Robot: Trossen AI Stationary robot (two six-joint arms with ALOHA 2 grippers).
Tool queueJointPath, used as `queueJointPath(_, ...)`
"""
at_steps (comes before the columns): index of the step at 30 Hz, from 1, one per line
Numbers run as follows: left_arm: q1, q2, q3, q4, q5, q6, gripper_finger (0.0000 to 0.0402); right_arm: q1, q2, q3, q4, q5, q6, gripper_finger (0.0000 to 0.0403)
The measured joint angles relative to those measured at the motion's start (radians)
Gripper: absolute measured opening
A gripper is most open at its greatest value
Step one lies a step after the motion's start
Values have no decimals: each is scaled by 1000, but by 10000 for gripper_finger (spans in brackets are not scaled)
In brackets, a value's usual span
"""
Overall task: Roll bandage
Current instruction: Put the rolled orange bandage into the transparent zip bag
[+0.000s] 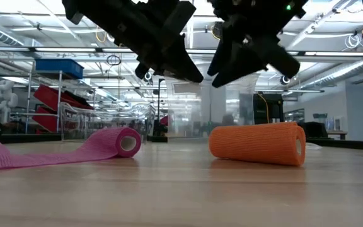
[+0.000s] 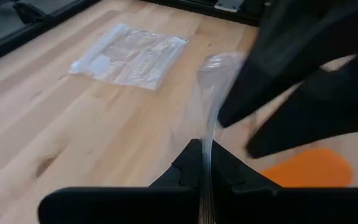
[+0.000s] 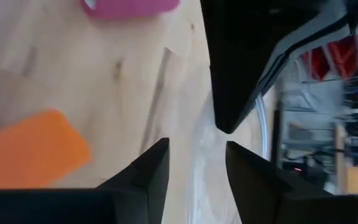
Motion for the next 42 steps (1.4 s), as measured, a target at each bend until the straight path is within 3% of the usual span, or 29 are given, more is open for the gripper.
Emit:
queueJointPath(9,1,0,0,60,88,-24,12,0,29,0,-26,83,10,123)
queueJointPath(16,0,0,0,63,108,-1,14,8,26,2,-74,57,19,10)
queueJointPath(28,0,0,0,71,32,135,15,11,24,2,-124,-81,55,0)
queueJointPath(36,-3,1,1,7,-114,168,12,19,24,2,-116,-197,30,0)
queueJointPath(42,-7,1,1,11,-136,168,8,19,24,3,-114,-178,23,0)
